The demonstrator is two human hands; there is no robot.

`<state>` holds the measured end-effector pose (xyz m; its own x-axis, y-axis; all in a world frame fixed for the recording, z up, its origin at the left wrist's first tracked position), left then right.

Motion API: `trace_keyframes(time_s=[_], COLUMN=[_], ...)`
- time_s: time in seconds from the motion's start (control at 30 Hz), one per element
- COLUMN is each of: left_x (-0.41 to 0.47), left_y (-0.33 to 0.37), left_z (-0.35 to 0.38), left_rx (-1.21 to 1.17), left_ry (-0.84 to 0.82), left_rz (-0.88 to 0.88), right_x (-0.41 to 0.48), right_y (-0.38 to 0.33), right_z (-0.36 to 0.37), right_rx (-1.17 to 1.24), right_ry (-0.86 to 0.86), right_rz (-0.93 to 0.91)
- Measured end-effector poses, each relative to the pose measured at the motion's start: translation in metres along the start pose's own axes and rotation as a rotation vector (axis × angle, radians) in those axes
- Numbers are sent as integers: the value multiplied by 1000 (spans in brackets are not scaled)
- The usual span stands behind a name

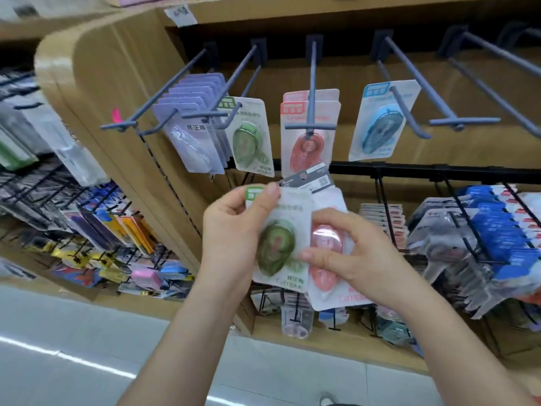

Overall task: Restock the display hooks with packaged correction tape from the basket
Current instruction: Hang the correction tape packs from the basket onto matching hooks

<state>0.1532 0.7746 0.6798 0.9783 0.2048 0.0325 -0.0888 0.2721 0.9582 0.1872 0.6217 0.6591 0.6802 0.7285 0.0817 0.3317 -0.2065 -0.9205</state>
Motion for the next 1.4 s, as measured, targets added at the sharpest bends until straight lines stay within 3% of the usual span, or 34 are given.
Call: trace_keyframes(time_s=[0.23, 0.47, 0.77, 0.97, 1.07, 1.23, 1.4], left_x=[11, 27, 47, 11, -3, 24, 56], left_y=[53, 85, 76, 67, 47, 41, 37], left_z=[-46, -47, -43, -48, -49, -65, -58], left_rx=[84, 182, 223, 437, 442, 485, 568], left_ry=[198, 176, 49, 15, -35, 124, 185], left_rz=[249, 360, 201, 278, 215, 197, 196], right_x=[40, 54, 54, 51, 49, 29, 9], right_y=[-23, -30, -24, -25, -25, -19, -8], right_z=[42, 43, 46, 38, 35, 19, 2], right_rx=[-103, -53, 73, 70, 52, -2, 110], right_ry=[-73, -33, 11, 78, 103, 193, 260], right_rz=[-46, -60, -19, -11, -11, 37, 77])
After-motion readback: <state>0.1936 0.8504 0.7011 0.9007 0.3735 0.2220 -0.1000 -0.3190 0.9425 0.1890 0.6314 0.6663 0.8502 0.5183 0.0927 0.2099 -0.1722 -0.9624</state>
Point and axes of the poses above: each hand's wrist, its own x-axis towards the middle knuckle, its own z-axis out of the palm, y = z × x, the point moved 10 cm from there along x, towards the middle knuckle, and after that the axes turned 14 degrees about -y, right-handed, at the moved point
